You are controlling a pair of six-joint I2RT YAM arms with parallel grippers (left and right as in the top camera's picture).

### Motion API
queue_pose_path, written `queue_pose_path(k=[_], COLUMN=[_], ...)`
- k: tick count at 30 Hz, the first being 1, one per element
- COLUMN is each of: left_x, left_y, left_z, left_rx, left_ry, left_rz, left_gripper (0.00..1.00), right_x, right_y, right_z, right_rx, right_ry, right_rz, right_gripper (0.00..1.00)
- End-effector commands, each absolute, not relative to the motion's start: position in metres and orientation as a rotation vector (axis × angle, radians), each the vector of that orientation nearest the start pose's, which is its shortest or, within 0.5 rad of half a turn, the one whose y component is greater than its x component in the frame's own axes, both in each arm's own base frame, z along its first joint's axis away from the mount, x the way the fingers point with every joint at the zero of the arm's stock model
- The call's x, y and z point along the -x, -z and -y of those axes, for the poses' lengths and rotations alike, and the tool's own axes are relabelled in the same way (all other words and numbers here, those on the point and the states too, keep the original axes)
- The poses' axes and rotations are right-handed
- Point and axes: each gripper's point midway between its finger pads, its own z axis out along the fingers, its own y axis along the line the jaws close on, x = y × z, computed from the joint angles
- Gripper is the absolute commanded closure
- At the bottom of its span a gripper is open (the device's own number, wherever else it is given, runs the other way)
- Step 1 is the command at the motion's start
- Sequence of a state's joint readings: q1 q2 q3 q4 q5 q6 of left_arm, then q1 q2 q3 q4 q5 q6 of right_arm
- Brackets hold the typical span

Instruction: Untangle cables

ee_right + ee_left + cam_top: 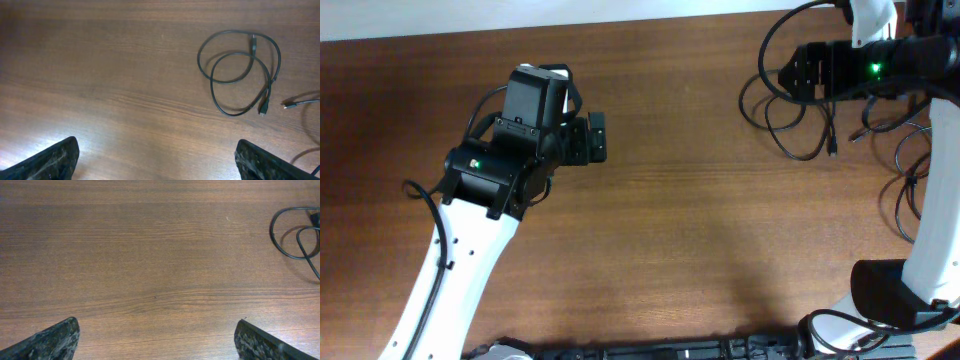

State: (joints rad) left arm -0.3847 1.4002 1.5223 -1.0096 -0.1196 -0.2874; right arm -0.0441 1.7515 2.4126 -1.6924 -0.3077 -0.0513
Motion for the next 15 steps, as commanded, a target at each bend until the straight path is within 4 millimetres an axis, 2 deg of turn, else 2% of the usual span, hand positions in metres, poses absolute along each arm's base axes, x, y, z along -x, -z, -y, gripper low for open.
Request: queue_pose_path(k=[1, 3, 5, 8, 9, 12, 15], left_x=[-0.345, -0.345, -0.345, -0.345, -0.345, -0.345, -0.345], left_y=[-0.282, -0.282, -0.282, -0.282, -0.282, -0.282, -0.282], left_z=[0.117, 0.117, 0.117, 0.117, 0.117, 0.117, 0.117], left_rx=[-0.077, -0.077, -0.077, -0.077, -0.077, -0.077, -0.077], left_ry=[0.153, 0.153, 0.153, 0.152, 0.153, 0.152, 0.152], left_rz=[-2.429, -2.429, -2.429, -2.429, -2.429, -2.429, -2.429], left_gripper=[0.01, 0.01, 0.01, 0.01, 0.01, 0.01, 0.01], right_x=[-0.347, -0.332, -0.312, -0.275, -0.27, -0.275, -0.289], right_y=[-0.368, -0.367, -0.355, -0.315, -0.304, -0.287, -0.271], right_z=[-0.039, -0.05, -0.051, -0.044, -0.044, -0.049, -0.063], right_rx=[0.118, 0.156, 0.169, 0.145, 0.144, 0.163, 0.207], right_ry=[-0.369, -0.384, -0.348, -0.304, -0.305, -0.335, -0.421], right_rz=[-2.566, -2.578, -2.631, -2.758, -2.755, -2.665, -2.538], right_gripper=[0.01, 0.01, 0.01, 0.01, 0.01, 0.01, 0.01])
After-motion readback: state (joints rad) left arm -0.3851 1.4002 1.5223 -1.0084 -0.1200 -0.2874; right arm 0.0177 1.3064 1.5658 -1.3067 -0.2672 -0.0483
